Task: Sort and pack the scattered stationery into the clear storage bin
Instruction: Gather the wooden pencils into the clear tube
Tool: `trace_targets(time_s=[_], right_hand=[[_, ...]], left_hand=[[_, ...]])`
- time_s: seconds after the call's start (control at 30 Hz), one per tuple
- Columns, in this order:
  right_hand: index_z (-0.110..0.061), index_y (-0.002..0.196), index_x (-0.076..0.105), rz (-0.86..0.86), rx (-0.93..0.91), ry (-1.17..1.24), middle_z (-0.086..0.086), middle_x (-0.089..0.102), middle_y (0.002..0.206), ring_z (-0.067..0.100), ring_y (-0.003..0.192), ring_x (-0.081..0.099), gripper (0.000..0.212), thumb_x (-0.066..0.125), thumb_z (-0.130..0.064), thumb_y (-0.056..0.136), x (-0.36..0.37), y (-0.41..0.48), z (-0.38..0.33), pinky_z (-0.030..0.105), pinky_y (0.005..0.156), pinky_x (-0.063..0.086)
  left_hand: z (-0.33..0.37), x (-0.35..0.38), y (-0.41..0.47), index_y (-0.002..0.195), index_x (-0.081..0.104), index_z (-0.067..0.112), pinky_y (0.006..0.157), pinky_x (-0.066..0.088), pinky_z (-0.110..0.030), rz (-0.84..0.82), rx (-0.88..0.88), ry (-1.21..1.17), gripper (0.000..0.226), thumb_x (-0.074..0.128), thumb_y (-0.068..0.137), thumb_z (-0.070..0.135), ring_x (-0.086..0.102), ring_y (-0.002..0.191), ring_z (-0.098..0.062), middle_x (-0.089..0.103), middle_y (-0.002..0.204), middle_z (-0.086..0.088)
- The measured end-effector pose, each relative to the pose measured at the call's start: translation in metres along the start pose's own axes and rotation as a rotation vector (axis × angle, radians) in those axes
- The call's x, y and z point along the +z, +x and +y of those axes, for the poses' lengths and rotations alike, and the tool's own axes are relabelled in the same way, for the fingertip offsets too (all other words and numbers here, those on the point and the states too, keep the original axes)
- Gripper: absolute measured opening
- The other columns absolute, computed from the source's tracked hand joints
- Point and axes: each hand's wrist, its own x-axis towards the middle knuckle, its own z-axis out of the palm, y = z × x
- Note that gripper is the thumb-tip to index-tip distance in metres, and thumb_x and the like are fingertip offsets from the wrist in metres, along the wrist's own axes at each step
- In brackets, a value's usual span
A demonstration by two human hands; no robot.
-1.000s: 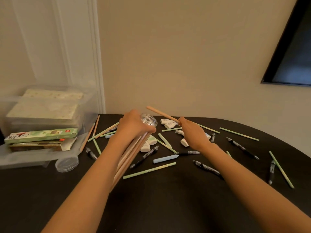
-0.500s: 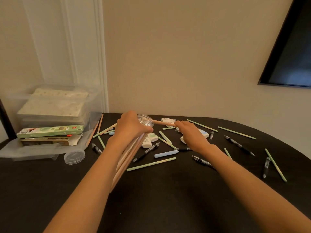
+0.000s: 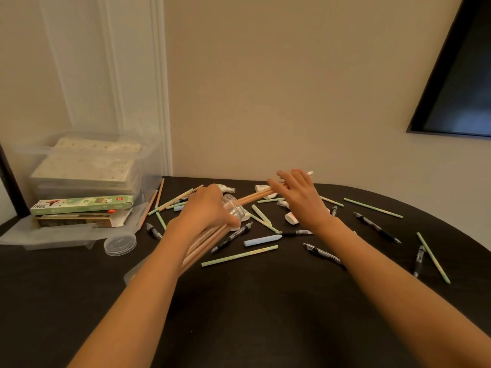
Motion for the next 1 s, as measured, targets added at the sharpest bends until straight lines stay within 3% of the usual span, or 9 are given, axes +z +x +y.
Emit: trace_targets(time_s=[0.1, 0.17, 0.27, 0.33, 0.43, 0.57, 0.7, 0.8, 1.0], right_hand=[[-0.012, 0.113, 0.046, -0.004, -0.043, 0.033, 0.022, 0.064, 0.104, 0.032, 0.099, 0.055, 0.045, 0.051, 0.003, 0.071, 0.002, 0.006, -0.017, 0.046, 0.094, 0.046], [-0.015, 0.116, 0.046, -0.028, -0.011, 0.036, 0.020, 0.059, 0.113, 0.032, 0.108, 0.051, 0.041, 0.044, -0.002, 0.077, 0.008, 0.014, -0.030, 0.051, 0.100, 0.037], [-0.023, 0.133, 0.038, -0.073, 0.277, 0.190, 0.016, 0.039, 0.137, 0.031, 0.126, 0.038, 0.051, 0.047, -0.007, 0.086, 0.003, 0.030, -0.049, 0.050, 0.107, 0.030], [-0.022, 0.146, 0.024, -0.238, 0.534, 0.555, 0.013, 0.033, 0.148, 0.025, 0.130, 0.042, 0.067, 0.053, 0.000, 0.089, -0.010, 0.037, -0.059, 0.034, 0.105, 0.035], [-0.009, 0.140, 0.040, -0.582, 0.619, 0.982, 0.012, 0.051, 0.137, 0.020, 0.128, 0.048, 0.055, 0.042, 0.013, 0.089, -0.019, 0.039, -0.067, 0.023, 0.102, 0.037], [-0.005, 0.123, 0.059, -0.614, 0.742, 1.214, 0.011, 0.056, 0.132, 0.014, 0.124, 0.046, 0.059, 0.034, 0.024, 0.078, -0.024, 0.041, -0.069, 0.034, 0.107, 0.035], [-0.011, 0.127, 0.053, -0.505, 1.033, 1.436, 0.009, 0.057, 0.129, 0.018, 0.125, 0.048, 0.066, 0.035, 0.020, 0.071, -0.024, 0.039, -0.058, 0.041, 0.109, 0.036], [-0.025, 0.132, 0.038, -0.702, 0.991, 1.659, 0.006, 0.056, 0.126, 0.020, 0.122, 0.049, 0.067, 0.052, -0.005, 0.069, -0.025, 0.036, -0.058, 0.039, 0.103, 0.039], [-0.017, 0.134, 0.033, -0.895, 0.753, 1.157, -0.005, 0.049, 0.109, 0.010, 0.098, 0.052, 0.063, 0.068, -0.023, 0.082, -0.014, 0.056, -0.080, 0.024, 0.081, 0.044]], left_hand=[[0.005, 0.002, 0.001, 0.090, 0.054, 0.016, 0.056, 0.035, -0.021, -0.036, 0.041, 0.005, 0.038, 0.078, 0.069, 0.036, 0.048, 0.070, -0.009, 0.053, 0.082, 0.002], [0.008, 0.003, 0.001, 0.088, 0.054, 0.017, 0.059, 0.036, -0.023, -0.036, 0.058, -0.012, 0.039, 0.078, 0.068, 0.038, 0.049, 0.071, -0.010, 0.053, 0.080, 0.003], [0.008, 0.005, 0.001, 0.092, 0.057, 0.014, 0.065, 0.039, -0.026, -0.011, 0.047, -0.039, 0.042, 0.079, 0.067, 0.040, 0.051, 0.077, -0.014, 0.055, 0.084, 0.001], [0.005, 0.007, 0.001, 0.104, 0.059, 0.011, 0.067, 0.039, -0.026, 0.011, 0.030, -0.049, 0.050, 0.079, 0.067, 0.039, 0.053, 0.082, -0.016, 0.056, 0.091, 0.000], [-0.002, 0.009, 0.003, 0.117, 0.057, 0.010, 0.070, 0.041, -0.028, 0.070, -0.014, -0.058, 0.062, 0.079, 0.066, 0.038, 0.055, 0.090, -0.019, 0.060, 0.105, -0.005], [-0.006, 0.010, 0.009, 0.114, 0.059, 0.010, 0.071, 0.041, -0.029, 0.145, -0.048, -0.079, 0.061, 0.077, 0.066, 0.043, 0.056, 0.090, -0.020, 0.060, 0.098, -0.005], [-0.005, 0.002, 0.013, 0.110, 0.061, 0.004, 0.076, 0.047, -0.037, 0.304, -0.109, -0.223, 0.067, 0.075, 0.066, 0.052, 0.059, 0.099, -0.030, 0.063, 0.106, -0.014], [-0.007, -0.007, 0.017, 0.104, 0.064, 0.005, 0.078, 0.049, -0.035, 0.444, -0.116, -0.508, 0.056, 0.073, 0.070, 0.049, 0.062, 0.095, -0.027, 0.066, 0.100, -0.011], [-0.008, -0.004, 0.023, 0.079, 0.061, 0.015, 0.079, 0.053, -0.035, 0.462, -0.174, -0.933, 0.028, 0.072, 0.075, 0.041, 0.065, 0.088, -0.022, 0.067, 0.092, -0.007]])
